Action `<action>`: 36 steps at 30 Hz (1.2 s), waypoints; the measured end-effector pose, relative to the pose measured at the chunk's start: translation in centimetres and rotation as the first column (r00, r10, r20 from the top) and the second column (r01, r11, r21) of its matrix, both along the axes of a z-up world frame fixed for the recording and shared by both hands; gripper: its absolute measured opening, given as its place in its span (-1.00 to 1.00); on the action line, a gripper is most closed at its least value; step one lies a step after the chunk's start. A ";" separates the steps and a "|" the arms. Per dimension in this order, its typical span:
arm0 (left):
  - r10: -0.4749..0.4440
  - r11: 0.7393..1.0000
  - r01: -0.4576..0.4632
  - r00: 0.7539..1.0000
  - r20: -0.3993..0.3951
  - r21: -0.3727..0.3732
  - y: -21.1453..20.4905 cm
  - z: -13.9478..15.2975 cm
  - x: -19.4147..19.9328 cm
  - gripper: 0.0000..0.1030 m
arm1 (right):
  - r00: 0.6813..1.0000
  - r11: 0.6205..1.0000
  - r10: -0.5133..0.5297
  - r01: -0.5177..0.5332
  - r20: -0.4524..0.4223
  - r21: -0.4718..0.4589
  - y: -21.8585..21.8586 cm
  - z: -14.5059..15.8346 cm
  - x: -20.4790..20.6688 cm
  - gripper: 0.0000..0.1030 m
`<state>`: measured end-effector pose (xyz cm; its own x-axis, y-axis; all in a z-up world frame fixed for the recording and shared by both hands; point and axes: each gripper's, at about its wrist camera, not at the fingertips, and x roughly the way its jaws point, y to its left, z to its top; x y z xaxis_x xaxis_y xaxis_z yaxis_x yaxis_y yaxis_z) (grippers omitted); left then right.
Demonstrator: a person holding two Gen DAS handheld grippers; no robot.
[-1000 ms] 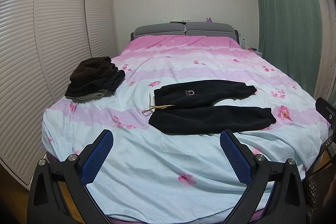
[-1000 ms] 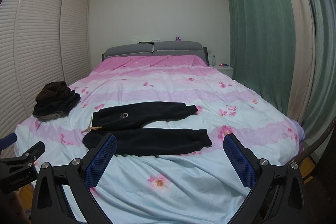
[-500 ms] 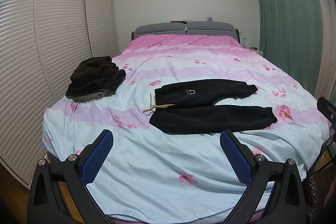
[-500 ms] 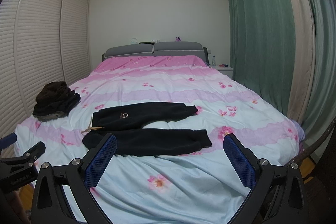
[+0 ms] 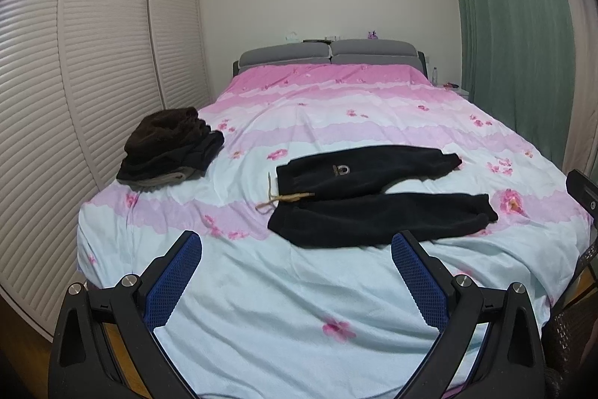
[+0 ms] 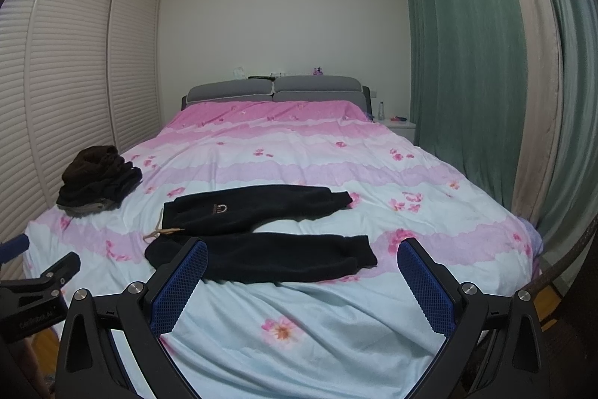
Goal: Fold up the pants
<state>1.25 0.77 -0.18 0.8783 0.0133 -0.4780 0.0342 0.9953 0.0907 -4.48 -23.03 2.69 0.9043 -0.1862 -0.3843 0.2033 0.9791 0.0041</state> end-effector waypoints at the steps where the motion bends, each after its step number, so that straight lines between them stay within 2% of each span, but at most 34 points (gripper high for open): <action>1: -0.003 1.000 0.003 1.000 0.008 0.002 -0.1 0.2 0.4 1.00 | 1.000 1.000 0.000 0.000 0.002 -0.007 0.0 0.2 0.2 0.99; 11: -0.073 0.997 0.072 0.996 0.047 0.021 -3.6 2.4 6.4 1.00 | 0.999 0.998 0.010 -0.007 0.046 -0.064 -0.8 2.4 4.6 0.99; 20: -0.109 0.994 0.107 0.992 0.062 0.037 -7.1 3.8 14.6 1.00 | 1.000 1.000 0.005 -0.005 0.019 -0.012 -4.7 2.7 11.9 0.99; 23: -0.115 0.993 0.113 0.992 0.055 0.042 -8.1 3.7 17.4 1.00 | 1.000 1.000 -0.005 0.005 0.015 -0.005 -6.3 2.8 14.7 0.99; 30: -0.134 0.988 0.132 0.991 0.018 0.080 -10.9 2.5 24.3 1.00 | 1.000 0.998 -0.018 0.017 -0.011 -0.054 -9.1 2.5 21.6 0.99; 36: -0.132 0.987 0.134 0.991 -0.023 0.093 -12.9 0.6 30.5 1.00 | 0.998 0.996 0.031 -0.037 -0.063 -0.085 -10.3 1.2 27.7 0.99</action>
